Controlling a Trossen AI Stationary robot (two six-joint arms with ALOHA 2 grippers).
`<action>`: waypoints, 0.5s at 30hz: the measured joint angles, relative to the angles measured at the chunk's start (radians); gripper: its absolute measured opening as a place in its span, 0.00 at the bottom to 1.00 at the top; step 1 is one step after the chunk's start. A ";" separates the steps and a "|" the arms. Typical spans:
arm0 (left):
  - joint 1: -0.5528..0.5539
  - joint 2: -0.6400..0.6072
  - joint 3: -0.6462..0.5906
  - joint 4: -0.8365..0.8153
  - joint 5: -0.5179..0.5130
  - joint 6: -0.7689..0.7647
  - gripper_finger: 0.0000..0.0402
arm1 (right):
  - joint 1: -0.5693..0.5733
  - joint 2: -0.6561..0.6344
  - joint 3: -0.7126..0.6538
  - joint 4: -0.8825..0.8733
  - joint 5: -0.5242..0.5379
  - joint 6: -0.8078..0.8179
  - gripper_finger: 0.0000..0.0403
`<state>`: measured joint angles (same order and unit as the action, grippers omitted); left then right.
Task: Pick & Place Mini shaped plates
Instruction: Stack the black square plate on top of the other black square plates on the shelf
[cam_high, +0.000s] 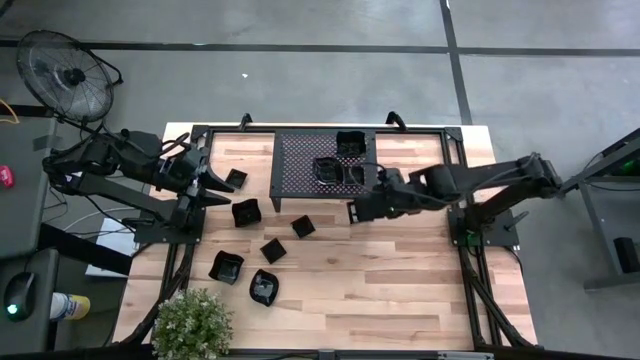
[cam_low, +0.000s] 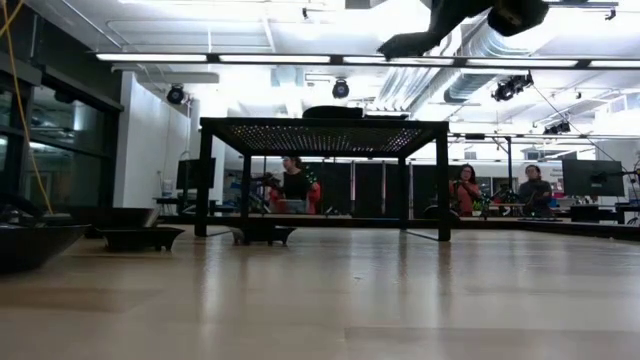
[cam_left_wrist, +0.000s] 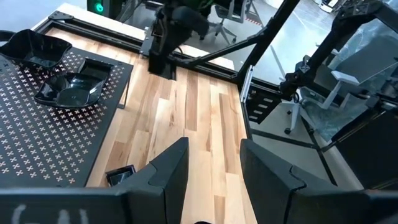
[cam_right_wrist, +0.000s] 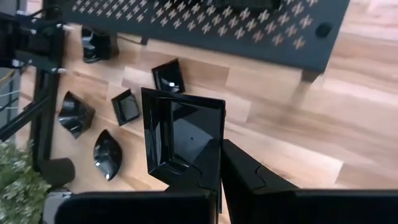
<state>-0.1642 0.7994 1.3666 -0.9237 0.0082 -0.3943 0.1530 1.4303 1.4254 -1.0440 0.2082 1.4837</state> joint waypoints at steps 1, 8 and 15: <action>0.000 0.000 0.000 0.000 0.000 0.000 0.35 | -0.016 0.000 0.000 -0.003 -0.010 -0.015 0.00; 0.000 0.000 0.000 0.000 0.000 -0.003 0.35 | -0.125 0.001 0.000 -0.012 -0.055 -0.112 0.00; 0.000 0.000 0.000 0.000 0.000 -0.003 0.35 | -0.235 0.001 0.000 -0.017 -0.096 -0.201 0.00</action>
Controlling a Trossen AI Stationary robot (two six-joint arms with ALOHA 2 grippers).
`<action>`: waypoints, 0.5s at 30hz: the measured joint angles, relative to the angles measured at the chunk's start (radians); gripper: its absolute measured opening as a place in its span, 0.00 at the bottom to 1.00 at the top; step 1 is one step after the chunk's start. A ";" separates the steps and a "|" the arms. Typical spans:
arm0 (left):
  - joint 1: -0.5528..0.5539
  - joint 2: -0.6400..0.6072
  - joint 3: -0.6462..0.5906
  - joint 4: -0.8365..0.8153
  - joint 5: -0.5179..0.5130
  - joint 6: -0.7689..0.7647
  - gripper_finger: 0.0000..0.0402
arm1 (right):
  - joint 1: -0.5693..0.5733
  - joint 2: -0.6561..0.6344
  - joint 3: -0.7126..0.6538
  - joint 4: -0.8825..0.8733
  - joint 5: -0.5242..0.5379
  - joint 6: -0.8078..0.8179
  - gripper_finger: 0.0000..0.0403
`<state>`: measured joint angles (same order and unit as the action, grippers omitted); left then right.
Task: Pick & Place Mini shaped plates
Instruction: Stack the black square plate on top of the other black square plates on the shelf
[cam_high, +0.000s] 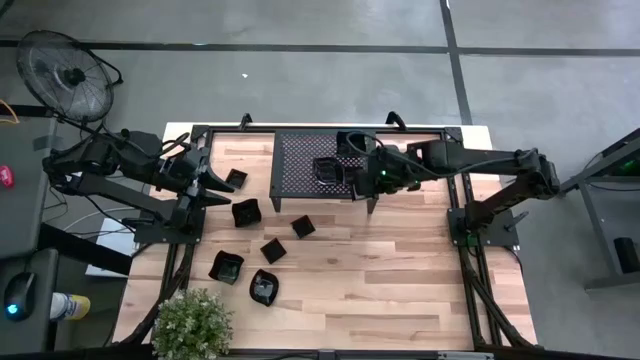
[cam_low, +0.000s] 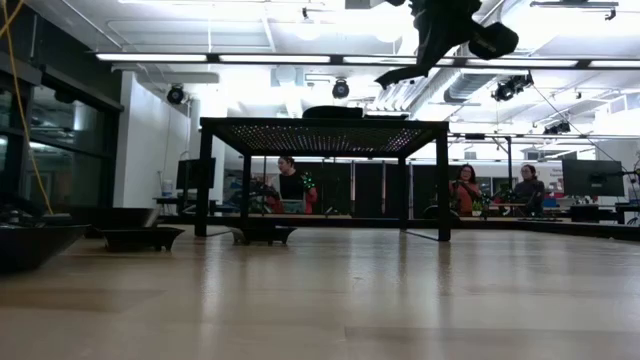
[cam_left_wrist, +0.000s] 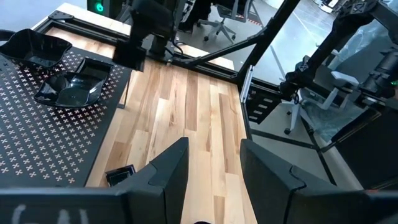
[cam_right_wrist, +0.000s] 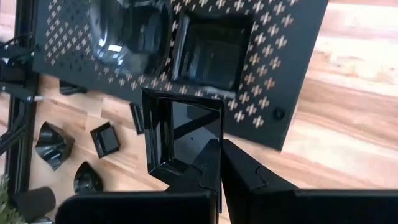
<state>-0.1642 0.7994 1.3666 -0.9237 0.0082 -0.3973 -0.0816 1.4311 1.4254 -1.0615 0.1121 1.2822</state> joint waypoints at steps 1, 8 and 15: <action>0.000 0.000 0.000 0.000 0.000 0.000 0.35 | -0.014 0.000 0.000 -0.001 -0.005 -0.008 0.00; 0.000 0.000 0.000 0.000 0.000 0.000 0.35 | -0.101 0.000 0.000 -0.006 -0.040 -0.078 0.00; 0.000 0.000 0.000 0.000 0.000 0.000 0.35 | -0.165 0.000 0.000 -0.026 -0.062 -0.125 0.00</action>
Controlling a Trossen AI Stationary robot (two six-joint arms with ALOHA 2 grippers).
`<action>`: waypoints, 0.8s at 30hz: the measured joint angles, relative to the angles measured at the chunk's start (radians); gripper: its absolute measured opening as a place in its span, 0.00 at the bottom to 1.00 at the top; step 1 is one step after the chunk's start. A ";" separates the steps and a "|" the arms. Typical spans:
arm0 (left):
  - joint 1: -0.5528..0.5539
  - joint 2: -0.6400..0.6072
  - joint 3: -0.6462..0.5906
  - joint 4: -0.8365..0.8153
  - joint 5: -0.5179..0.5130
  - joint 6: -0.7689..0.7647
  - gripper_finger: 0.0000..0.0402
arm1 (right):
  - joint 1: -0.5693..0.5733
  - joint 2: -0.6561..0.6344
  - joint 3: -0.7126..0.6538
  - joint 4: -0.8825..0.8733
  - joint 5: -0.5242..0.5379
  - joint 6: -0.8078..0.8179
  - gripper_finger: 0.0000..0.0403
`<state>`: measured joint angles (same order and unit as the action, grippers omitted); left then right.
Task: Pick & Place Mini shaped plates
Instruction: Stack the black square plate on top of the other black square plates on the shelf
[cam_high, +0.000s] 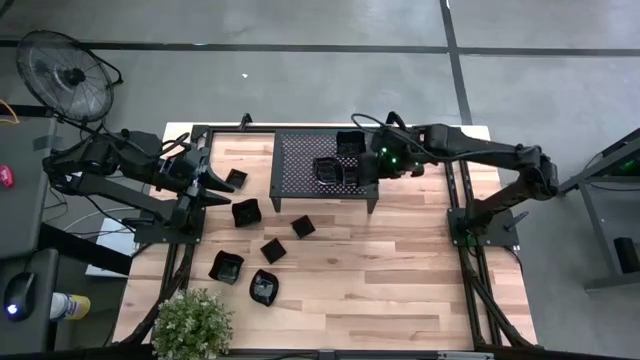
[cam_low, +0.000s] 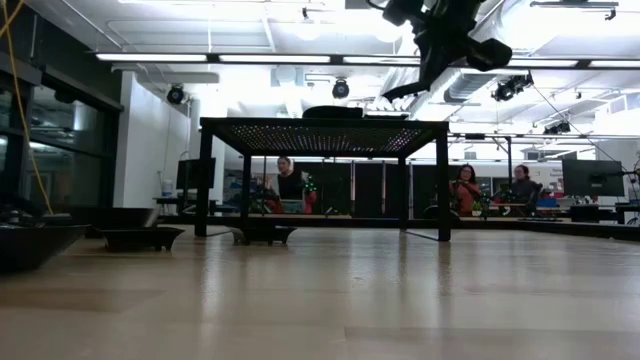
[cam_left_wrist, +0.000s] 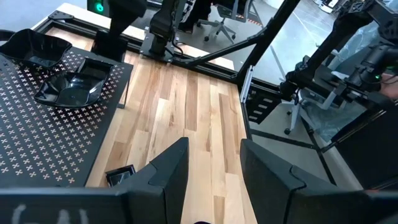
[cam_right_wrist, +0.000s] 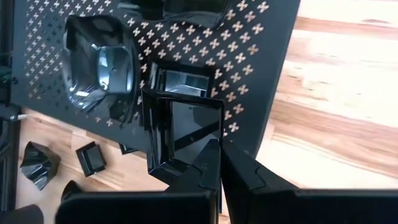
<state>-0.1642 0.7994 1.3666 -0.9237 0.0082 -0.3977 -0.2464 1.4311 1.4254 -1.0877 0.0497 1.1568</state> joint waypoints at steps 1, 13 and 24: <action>0.000 0.000 0.000 0.000 0.000 0.000 0.35 | -0.007 0.000 0.000 -0.002 -0.001 -0.008 0.00; 0.000 0.000 0.000 0.000 0.000 0.000 0.35 | -0.073 0.054 0.000 0.015 -0.034 -0.081 0.00; 0.000 0.000 0.000 0.000 0.000 -0.003 0.35 | -0.072 0.072 0.000 0.090 -0.064 -0.029 0.00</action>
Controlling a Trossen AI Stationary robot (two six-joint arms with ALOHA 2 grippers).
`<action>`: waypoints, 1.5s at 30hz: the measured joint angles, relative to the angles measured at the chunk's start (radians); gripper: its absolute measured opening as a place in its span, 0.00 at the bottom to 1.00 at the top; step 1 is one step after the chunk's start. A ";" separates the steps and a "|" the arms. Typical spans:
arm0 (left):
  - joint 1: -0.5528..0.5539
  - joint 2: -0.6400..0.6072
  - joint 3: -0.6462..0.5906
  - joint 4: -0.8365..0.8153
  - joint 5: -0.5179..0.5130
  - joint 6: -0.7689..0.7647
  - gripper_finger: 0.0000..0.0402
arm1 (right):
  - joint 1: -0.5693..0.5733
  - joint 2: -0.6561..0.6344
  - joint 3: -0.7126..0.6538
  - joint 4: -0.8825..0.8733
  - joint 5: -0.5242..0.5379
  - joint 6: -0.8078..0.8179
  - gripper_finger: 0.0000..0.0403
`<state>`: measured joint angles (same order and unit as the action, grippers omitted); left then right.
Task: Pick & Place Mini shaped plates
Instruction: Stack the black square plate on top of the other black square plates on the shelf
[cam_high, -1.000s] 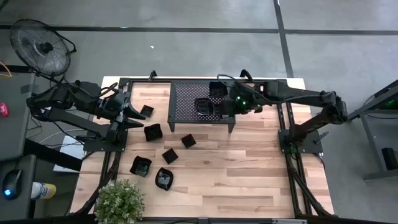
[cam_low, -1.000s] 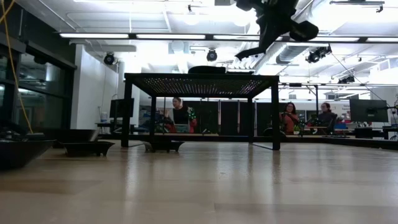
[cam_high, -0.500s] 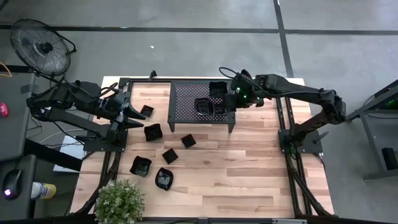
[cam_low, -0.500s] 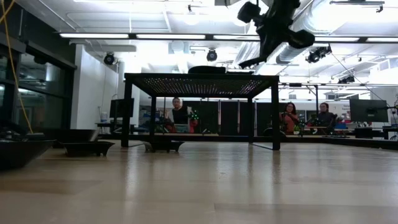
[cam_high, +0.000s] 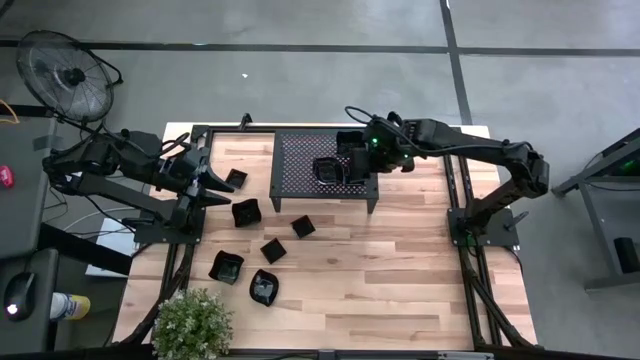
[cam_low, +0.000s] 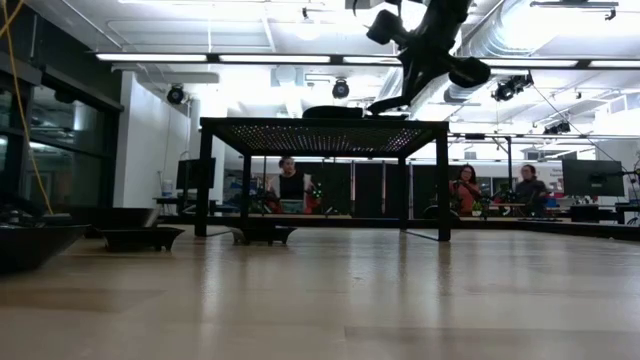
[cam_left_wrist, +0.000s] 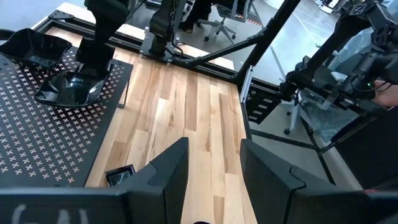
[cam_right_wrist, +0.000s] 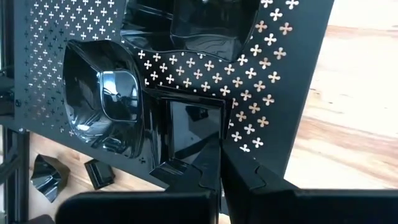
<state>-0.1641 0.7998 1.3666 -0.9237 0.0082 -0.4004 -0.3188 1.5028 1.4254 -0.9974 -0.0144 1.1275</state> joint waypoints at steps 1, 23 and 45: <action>0.000 0.000 0.000 0.000 0.000 0.000 0.35 | 0.003 0.001 0.000 0.000 -0.001 0.011 0.00; 0.000 0.000 0.000 0.000 0.000 0.000 0.35 | 0.034 0.057 0.000 0.052 0.023 0.070 0.00; 0.000 0.000 0.000 0.000 0.000 0.001 0.35 | 0.034 0.057 0.000 0.014 0.028 0.077 0.03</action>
<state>-0.1640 0.7998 1.3666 -0.9237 0.0086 -0.3996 -0.2852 1.5597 1.4258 -0.9836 0.0133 1.2041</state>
